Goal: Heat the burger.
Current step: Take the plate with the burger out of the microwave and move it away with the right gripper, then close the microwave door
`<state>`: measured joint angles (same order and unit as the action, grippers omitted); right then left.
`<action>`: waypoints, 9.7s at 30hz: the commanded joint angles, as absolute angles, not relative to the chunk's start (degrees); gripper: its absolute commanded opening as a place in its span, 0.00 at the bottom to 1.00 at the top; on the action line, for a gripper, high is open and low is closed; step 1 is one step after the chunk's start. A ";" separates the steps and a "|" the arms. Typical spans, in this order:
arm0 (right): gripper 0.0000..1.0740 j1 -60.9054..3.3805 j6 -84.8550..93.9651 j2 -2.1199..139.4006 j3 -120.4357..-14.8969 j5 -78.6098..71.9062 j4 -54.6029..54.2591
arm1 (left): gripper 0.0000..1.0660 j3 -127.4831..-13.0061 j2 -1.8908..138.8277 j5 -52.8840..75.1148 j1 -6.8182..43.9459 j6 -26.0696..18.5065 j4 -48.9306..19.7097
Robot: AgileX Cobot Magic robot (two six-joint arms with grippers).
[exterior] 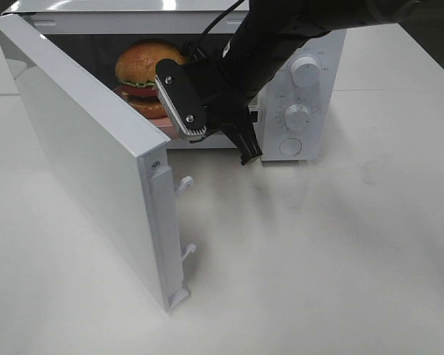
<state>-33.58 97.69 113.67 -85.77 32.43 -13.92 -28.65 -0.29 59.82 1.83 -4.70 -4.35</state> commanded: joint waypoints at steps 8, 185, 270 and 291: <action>0.00 -33.00 99.41 107.26 -79.35 30.14 -15.53 | 0.94 -28.53 -1.55 59.30 1.66 -4.70 -4.58; 0.04 -33.12 -66.69 98.38 -34.95 49.45 58.61 | 0.94 -28.53 -1.55 59.30 1.66 -4.70 -4.58; 0.69 -33.12 -11.75 49.16 -33.86 47.67 8.59 | 0.94 -28.53 -1.55 59.30 1.66 -4.70 -4.58; 0.69 -22.12 -10.14 21.72 -33.80 60.56 7.05 | 0.94 -28.53 -1.55 59.30 1.66 -4.70 -4.58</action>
